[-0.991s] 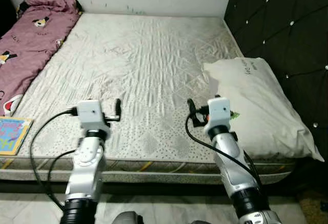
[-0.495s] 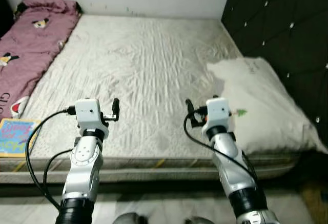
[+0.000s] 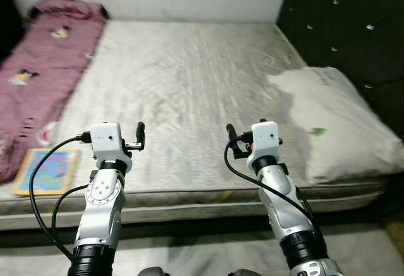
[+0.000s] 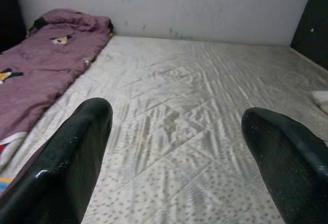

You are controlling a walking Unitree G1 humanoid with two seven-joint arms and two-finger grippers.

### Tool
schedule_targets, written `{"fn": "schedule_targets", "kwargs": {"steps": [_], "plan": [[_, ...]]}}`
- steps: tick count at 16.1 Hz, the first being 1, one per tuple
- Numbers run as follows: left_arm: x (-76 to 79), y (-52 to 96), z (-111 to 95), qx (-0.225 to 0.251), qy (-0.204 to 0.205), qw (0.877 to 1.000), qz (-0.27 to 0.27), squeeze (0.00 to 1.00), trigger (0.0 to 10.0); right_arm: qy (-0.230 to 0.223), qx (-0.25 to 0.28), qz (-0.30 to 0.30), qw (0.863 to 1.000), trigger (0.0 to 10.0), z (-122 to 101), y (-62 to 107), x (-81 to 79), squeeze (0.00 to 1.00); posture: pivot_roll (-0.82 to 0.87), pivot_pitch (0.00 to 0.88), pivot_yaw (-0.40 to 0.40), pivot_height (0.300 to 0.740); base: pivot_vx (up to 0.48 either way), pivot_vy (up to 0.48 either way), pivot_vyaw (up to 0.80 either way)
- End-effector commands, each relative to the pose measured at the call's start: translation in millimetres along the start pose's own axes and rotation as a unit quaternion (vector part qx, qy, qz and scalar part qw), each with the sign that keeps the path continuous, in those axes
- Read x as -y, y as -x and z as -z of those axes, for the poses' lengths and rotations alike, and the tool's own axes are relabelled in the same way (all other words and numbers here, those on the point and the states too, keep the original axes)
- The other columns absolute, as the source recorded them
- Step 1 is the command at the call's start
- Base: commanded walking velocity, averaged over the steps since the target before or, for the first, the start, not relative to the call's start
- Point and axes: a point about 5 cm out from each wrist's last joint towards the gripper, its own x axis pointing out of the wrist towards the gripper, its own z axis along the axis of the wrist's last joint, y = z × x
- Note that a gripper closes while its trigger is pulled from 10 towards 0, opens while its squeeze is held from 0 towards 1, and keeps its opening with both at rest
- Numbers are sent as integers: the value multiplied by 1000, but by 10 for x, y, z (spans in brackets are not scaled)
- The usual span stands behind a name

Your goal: Clean up the room

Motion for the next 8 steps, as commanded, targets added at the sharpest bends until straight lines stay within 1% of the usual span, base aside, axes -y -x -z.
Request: {"fn": "schedule_targets", "kwargs": {"steps": [1, 3, 5, 8], "plan": [[97, -2, 13, -5, 5, 1000, 12, 0, 10000, 6, -7, 14, 1000, 10000, 25, 20, 112, 0, 39, 0, -7, 740, 0, 480, 0], [96, -3, 12, -2, 5, 1000, 12, 0, 10000, 7, -8, 14, 1000, 10000, 28, 21, 110, 0, 38, 0, -7, 740, 0, 480, 0], [109, -2, -20, 11, 0, 1000, 17, 0, 10000, 7, -8, 13, 1000, 10000, 29, 17, 106, 0, 38, 0, -7, 740, 0, 0, 0], [118, 1, -30, 15, 3, 1000, 26, 0, 10000, 7, -8, 13, 1000, 10000, 26, 15, 100, 0, 40, 0, -6, 740, 0, 0, 0]]}}
